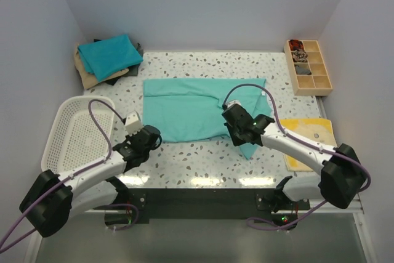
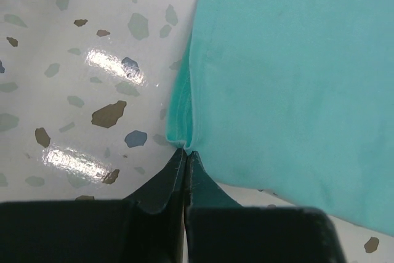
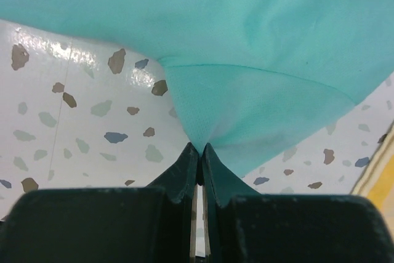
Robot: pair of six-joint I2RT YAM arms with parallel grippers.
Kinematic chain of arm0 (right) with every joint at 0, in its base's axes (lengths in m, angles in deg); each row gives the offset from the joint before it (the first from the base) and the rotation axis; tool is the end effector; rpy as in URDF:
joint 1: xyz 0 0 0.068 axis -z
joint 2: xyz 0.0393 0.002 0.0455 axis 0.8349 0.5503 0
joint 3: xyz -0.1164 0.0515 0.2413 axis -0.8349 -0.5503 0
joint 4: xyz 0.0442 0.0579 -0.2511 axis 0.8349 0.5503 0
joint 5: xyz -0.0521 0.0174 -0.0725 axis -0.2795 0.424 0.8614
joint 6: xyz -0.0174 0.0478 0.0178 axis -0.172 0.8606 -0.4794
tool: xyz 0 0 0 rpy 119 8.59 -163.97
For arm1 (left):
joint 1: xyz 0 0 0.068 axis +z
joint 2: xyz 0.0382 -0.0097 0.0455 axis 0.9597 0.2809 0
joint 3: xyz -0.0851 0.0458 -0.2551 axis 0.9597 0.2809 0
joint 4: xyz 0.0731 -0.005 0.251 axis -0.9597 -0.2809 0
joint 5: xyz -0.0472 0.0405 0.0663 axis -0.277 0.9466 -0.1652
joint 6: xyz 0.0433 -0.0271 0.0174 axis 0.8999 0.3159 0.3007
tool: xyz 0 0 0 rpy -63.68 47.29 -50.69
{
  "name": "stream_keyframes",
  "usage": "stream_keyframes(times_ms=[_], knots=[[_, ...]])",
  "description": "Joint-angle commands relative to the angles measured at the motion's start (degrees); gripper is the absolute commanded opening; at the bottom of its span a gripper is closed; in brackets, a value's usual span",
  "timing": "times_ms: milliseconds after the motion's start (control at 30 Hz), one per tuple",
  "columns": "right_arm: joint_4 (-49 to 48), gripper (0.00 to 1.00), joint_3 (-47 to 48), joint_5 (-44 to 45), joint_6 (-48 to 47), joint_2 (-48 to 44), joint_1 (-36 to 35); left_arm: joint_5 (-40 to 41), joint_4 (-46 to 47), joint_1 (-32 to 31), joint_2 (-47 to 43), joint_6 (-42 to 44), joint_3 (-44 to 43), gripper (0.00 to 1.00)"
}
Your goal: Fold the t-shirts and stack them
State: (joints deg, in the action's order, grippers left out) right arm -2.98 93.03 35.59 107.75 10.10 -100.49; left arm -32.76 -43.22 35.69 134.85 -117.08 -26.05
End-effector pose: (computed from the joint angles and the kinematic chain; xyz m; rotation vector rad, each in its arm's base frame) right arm 0.1881 0.1670 0.2182 -0.4760 2.5609 0.0002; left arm 0.1544 -0.0919 0.1561 -0.6259 2.1402 -0.0145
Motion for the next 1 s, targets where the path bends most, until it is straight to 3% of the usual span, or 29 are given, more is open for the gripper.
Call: stream_keyframes(times_ms=[0,367,500,967], knots=[[4.9,0.00,5.3,3.9,-0.9,-3.1,-0.2,2.3,-1.8,0.5,-2.9,2.0,-3.0,0.00],[8.6,0.00,8.1,5.2,-3.1,0.9,-0.1,1.9,-3.1,4.6,-5.9,6.0,-5.1,0.00],[9.6,0.00,9.0,6.1,-3.9,1.9,0.1,-2.2,0.5,9.7,-5.3,9.8,-4.8,0.00],[7.6,0.00,13.1,6.6,-8.4,6.3,4.1,-7.5,9.6,12.9,6.4,16.7,-10.6,0.00]])
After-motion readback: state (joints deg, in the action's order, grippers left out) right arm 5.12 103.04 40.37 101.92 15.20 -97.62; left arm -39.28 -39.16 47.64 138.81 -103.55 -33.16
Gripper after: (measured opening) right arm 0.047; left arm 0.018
